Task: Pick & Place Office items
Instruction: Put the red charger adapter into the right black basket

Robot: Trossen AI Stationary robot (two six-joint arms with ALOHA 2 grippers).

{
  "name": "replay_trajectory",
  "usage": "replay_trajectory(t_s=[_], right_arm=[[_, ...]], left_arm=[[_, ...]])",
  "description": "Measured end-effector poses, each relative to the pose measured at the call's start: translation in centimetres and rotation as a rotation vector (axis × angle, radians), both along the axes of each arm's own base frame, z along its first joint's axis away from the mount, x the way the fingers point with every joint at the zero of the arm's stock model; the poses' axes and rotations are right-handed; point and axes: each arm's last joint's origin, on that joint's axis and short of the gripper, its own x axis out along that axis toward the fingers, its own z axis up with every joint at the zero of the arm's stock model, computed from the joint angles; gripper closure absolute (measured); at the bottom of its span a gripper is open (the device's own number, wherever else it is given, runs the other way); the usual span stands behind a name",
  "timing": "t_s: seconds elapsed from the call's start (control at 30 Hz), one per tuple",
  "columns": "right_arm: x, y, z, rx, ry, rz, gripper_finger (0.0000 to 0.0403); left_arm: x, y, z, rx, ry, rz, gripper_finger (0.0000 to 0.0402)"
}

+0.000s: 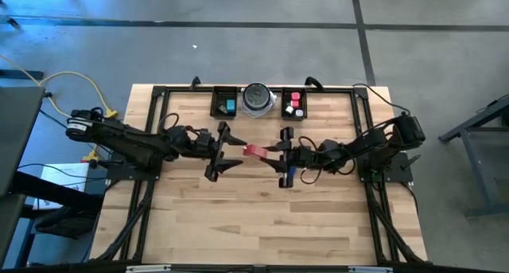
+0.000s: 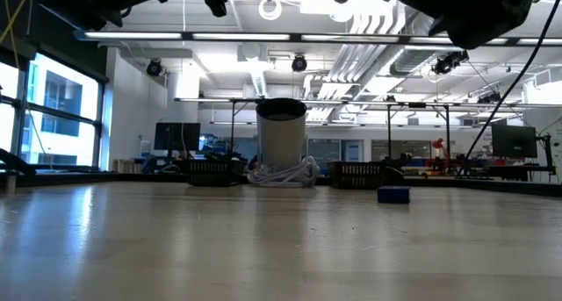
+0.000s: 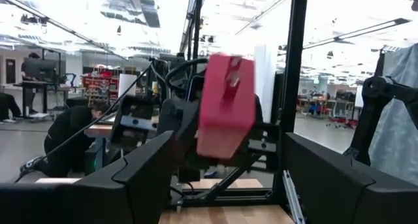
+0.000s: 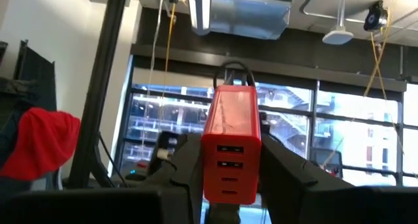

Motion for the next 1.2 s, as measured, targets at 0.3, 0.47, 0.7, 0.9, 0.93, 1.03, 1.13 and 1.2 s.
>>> replay_trajectory(t_s=[0.3,0.47,0.7,0.9,0.93,1.03,1.13,1.2], right_arm=[[0.4,0.1,0.8,-0.002,-0.021,0.013,0.0299],[0.5,0.1,0.7,-0.001,-0.013,0.014,0.0299],[0.5,0.1,0.7,0.001,-0.006,0.015,0.0299],[0.6,-0.2,0.6,0.015,0.003,0.018,0.0299],[0.6,-0.4,0.6,0.017,0.004,0.022,0.0299],[0.7,-0.6,0.6,0.021,0.005,0.037,0.0299],[0.7,-0.6,0.6,0.02,0.01,0.039,0.0299],[0.7,-0.6,0.4,0.019,0.018,0.041,0.0299]], left_arm=[[0.7,0.0,-0.5,-0.004,-0.02,0.003,0.0127],[0.6,0.0,-0.2,-0.007,-0.052,0.002,0.0127],[0.5,0.0,0.0,-0.01,-0.074,0.001,0.0127],[0.8,-0.1,0.5,-0.011,-0.093,0.0,0.0127],[0.9,-0.1,0.5,-0.011,-0.09,0.0,0.0127],[1.6,-0.1,0.3,-0.012,-0.075,-0.003,0.0127],[2.3,-0.2,-0.3,-0.012,-0.054,-0.004,0.0127],[2.5,-0.2,-0.1,-0.011,-0.068,-0.01,0.0127]])
